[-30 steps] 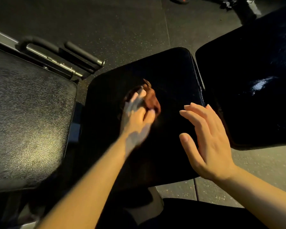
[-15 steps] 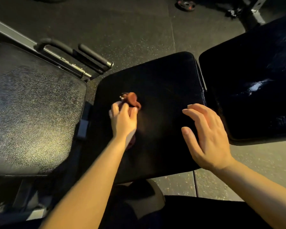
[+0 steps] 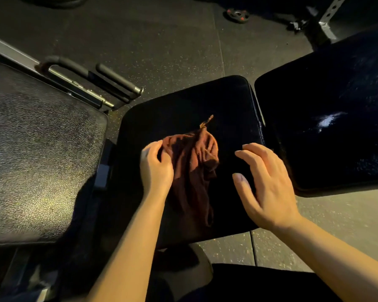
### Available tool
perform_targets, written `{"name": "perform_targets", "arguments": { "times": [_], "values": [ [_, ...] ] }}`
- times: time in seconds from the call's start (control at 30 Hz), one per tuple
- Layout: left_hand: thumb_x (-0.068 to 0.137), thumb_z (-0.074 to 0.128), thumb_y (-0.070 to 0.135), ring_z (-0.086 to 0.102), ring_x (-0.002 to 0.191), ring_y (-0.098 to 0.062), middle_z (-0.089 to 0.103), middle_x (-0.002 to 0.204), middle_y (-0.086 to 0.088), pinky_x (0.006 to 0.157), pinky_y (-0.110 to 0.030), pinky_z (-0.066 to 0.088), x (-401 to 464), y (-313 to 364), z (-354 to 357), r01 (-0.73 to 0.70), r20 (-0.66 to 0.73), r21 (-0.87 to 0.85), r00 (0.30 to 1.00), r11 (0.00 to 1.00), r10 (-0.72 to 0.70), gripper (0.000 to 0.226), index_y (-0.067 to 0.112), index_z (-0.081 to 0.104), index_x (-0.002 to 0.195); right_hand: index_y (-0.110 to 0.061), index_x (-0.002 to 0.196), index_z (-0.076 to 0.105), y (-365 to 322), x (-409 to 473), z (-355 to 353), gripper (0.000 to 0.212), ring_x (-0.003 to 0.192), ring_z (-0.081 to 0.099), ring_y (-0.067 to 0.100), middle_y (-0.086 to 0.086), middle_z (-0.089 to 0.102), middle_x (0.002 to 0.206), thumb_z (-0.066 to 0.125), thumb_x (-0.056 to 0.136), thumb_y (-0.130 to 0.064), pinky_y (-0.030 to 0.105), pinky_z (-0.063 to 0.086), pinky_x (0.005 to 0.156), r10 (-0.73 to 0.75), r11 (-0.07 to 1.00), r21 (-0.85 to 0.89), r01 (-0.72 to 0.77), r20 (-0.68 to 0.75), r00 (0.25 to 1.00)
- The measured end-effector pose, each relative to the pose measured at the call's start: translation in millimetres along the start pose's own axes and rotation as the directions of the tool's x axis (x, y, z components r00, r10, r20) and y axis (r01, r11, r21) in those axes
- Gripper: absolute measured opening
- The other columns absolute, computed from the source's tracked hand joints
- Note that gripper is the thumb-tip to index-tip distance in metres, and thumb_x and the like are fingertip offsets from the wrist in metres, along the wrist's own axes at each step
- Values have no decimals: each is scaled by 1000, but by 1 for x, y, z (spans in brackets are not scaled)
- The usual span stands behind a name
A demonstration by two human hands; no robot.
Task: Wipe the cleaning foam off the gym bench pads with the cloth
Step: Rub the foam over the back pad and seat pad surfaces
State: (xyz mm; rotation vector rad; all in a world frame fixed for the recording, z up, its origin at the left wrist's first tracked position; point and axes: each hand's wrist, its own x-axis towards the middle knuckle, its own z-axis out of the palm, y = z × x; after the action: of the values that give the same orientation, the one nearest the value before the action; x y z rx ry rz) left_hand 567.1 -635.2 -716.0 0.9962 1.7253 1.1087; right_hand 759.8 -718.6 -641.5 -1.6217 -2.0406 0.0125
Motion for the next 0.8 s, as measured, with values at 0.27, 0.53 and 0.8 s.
{"name": "perform_targets", "arguments": {
  "times": [0.27,0.53,0.8],
  "values": [
    [91,5,67,-35,135,1,-34,145,25,110,-36,-19,-59,0,27,-585,468,491,802,645,371,53,56,-17,138,-9,123,56,-2,1,-1,46,121,48,24,10,53,128,38,96,-41,34,35,101,13,1000,-7,-13,23,1000],
    [102,17,50,-1,149,-17,3,162,10,118,-52,6,105,28,56,-145,203,602,979,785,25,50,41,14,151,-9,120,58,2,1,-1,41,118,51,21,8,58,123,41,95,-37,31,34,103,-32,999,39,32,-7,999],
    [102,35,33,28,143,-20,32,155,-2,116,-37,23,43,42,55,-513,384,317,839,798,386,45,23,38,146,-6,118,59,4,0,0,41,116,51,22,10,58,121,43,94,-35,32,35,101,-69,996,47,70,-21,997]
  ]
}}
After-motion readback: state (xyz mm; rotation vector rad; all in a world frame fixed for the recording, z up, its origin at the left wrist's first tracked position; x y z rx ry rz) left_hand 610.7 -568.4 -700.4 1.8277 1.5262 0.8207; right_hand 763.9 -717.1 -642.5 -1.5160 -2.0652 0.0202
